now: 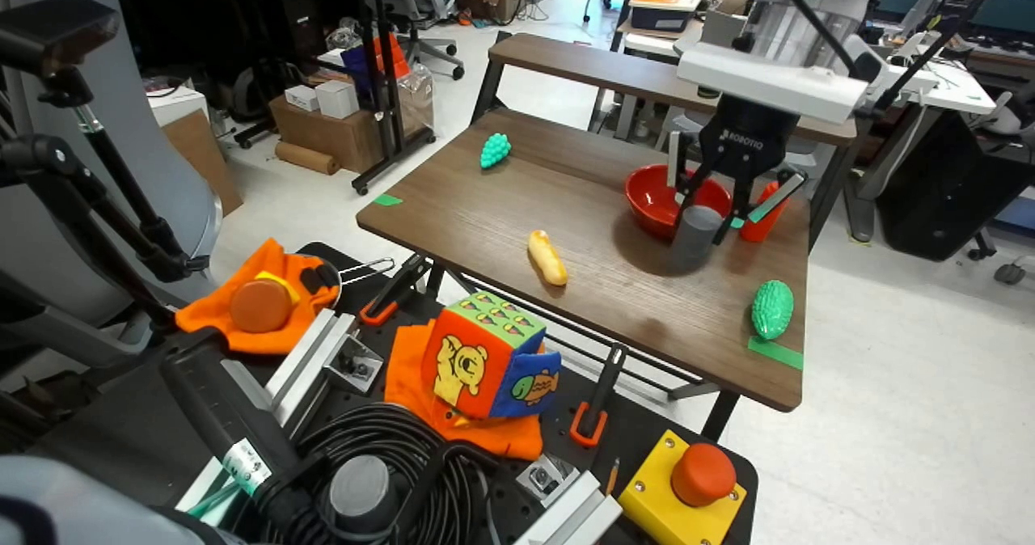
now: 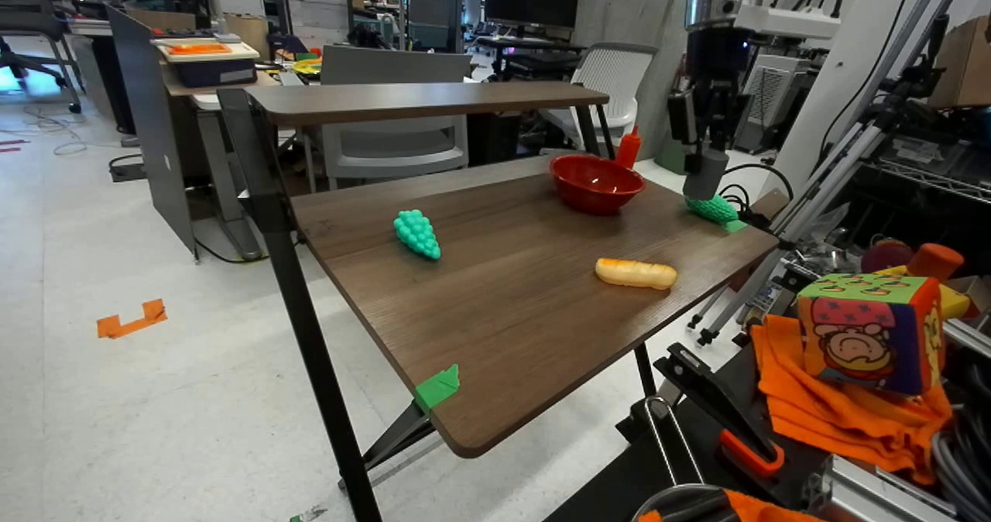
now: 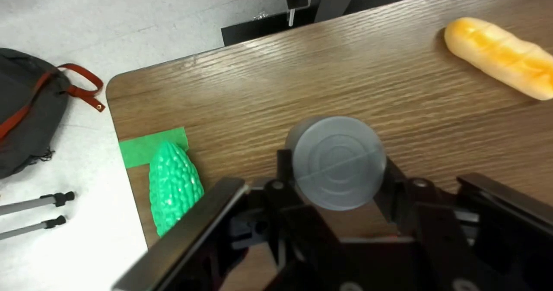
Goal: Remove the cup from the bowl and put it on the table
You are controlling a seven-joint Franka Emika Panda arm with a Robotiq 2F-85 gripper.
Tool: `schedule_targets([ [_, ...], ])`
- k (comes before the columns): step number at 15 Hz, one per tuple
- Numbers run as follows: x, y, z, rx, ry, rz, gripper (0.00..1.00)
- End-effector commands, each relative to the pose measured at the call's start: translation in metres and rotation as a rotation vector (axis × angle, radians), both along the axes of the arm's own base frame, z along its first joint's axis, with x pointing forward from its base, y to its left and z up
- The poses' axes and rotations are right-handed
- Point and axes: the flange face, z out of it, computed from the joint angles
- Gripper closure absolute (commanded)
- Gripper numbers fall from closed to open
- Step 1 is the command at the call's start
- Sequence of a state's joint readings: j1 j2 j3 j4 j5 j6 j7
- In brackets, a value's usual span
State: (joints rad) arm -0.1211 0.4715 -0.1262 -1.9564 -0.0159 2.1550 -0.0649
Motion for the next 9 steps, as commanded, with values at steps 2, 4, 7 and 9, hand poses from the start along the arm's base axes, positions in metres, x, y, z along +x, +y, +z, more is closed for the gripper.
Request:
schedule_targets([
  [2, -0.014, -0.015, -0.043, -0.019, -0.009, -0.05, 0.8],
  [4, -0.015, -0.019, -0.06, -0.006, 0.007, -0.059, 0.8],
  [7, -0.017, -0.023, -0.079, -0.001, 0.024, -0.072, 0.8],
  [9, -0.018, -0.024, -0.08, -0.007, 0.023, -0.073, 0.3],
])
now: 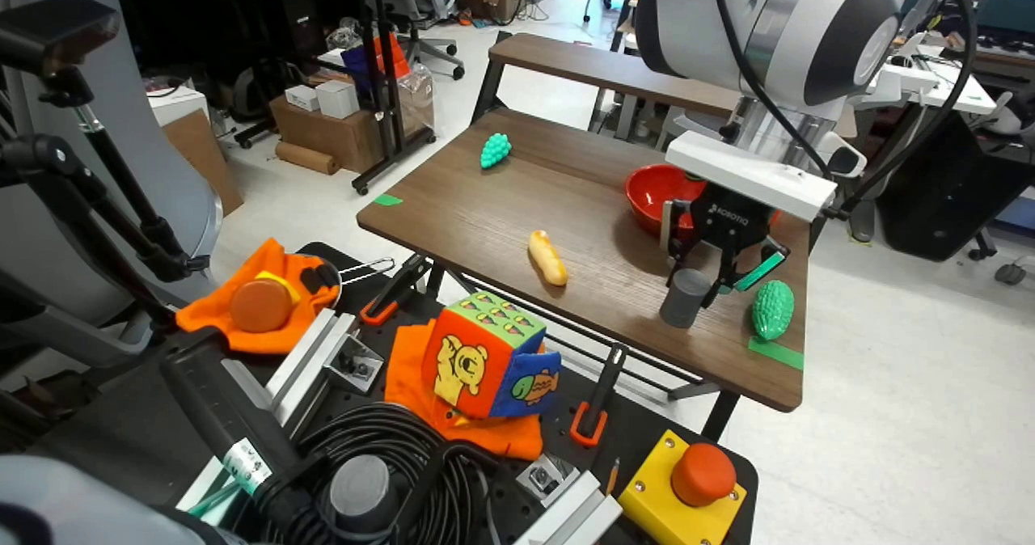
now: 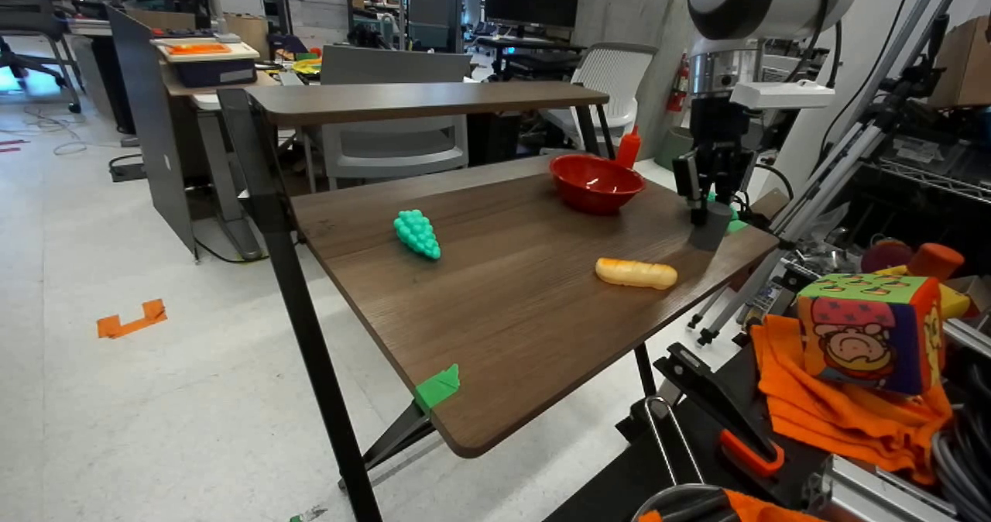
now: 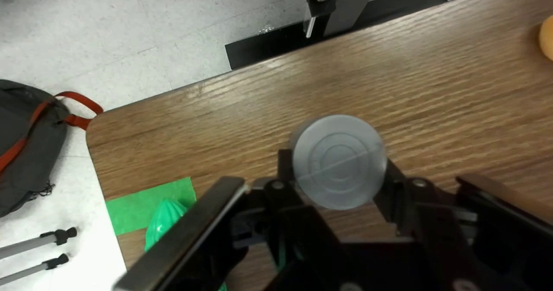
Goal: Remove the cup from the bowl and put it on the table
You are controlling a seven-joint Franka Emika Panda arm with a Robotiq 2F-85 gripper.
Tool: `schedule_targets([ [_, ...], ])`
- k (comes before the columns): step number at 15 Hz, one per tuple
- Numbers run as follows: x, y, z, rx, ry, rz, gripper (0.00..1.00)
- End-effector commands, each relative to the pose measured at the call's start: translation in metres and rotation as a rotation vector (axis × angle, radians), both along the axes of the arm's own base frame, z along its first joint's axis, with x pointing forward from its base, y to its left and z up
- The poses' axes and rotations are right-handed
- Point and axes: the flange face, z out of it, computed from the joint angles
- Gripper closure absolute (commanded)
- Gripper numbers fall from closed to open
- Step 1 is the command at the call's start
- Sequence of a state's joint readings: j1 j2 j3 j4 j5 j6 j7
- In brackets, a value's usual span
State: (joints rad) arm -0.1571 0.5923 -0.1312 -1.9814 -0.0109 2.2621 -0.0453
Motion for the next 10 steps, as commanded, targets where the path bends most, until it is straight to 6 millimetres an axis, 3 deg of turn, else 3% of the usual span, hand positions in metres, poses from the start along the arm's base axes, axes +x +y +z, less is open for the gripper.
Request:
schedule_targets([
  [1, 0.002, -0.003, -0.005, -0.006, -0.016, -0.015, 0.31],
  [2, -0.002, -0.002, 0.0, -0.008, -0.002, -0.006, 0.29],
  [5, -0.012, 0.0, 0.027, 0.005, 0.009, -0.038, 0.09],
  [6, -0.018, 0.001, 0.042, 0.024, -0.004, -0.052, 0.01],
  [7, -0.022, 0.002, 0.058, 0.037, -0.013, -0.061, 0.0],
  [8, -0.005, 0.0, 0.022, 0.007, 0.003, -0.03, 0.12],
  [10, -0.01, 0.0, 0.046, 0.015, -0.01, -0.041, 0.0],
])
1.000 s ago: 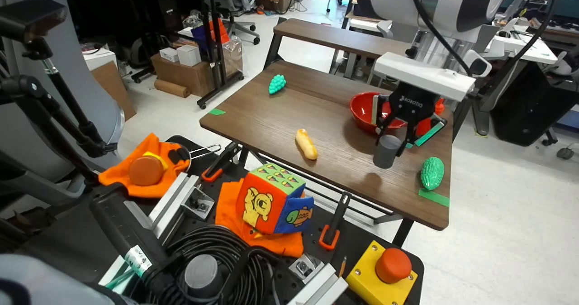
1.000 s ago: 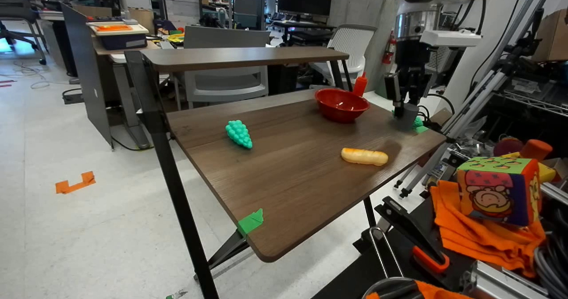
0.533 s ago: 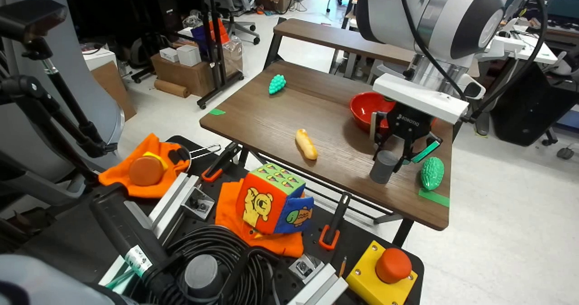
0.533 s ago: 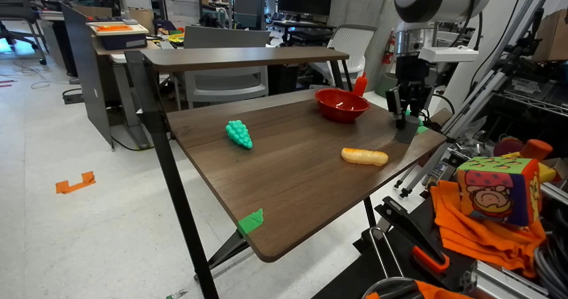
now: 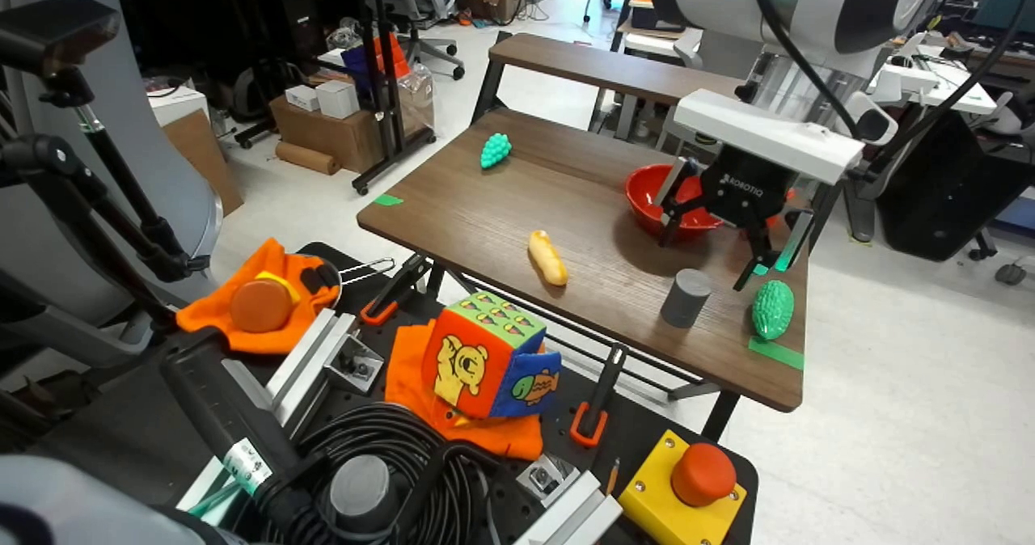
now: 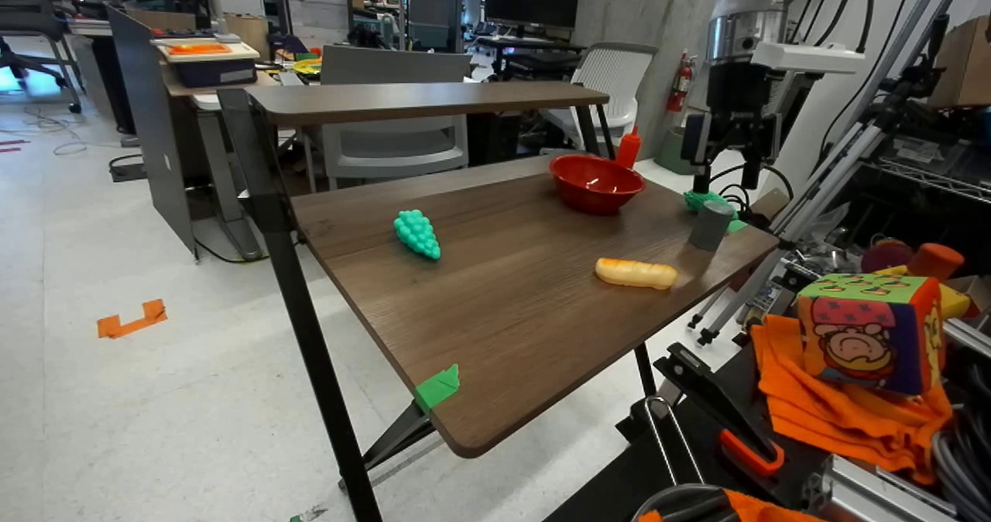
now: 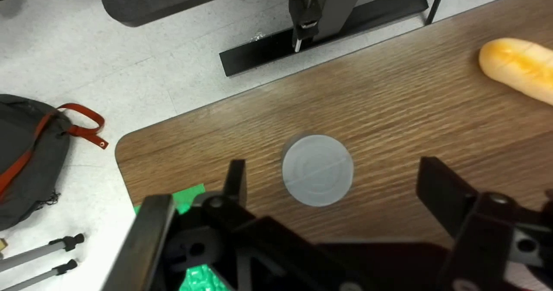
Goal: Remove the cup from the bowl and put it on the table
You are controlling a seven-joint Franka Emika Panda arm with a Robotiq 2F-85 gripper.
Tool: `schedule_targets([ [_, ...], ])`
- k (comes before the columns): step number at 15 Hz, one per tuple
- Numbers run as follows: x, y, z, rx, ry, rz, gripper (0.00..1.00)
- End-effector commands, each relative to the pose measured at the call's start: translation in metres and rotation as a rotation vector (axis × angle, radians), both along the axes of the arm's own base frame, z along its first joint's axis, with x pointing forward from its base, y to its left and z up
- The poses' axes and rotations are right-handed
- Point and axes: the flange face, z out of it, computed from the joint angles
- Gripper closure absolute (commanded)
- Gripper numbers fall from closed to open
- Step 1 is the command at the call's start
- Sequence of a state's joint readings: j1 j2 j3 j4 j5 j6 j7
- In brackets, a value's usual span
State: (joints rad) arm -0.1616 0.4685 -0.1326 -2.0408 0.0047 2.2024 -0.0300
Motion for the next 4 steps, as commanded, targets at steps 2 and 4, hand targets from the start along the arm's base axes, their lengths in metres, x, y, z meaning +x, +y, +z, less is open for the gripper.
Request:
schedule_targets([
  [2, -0.004, 0.0004, 0.0104, 0.003, -0.004, -0.003, 0.0],
  [4, -0.0066, 0.0011, 0.0095, 0.005, 0.0, -0.004, 0.0],
])
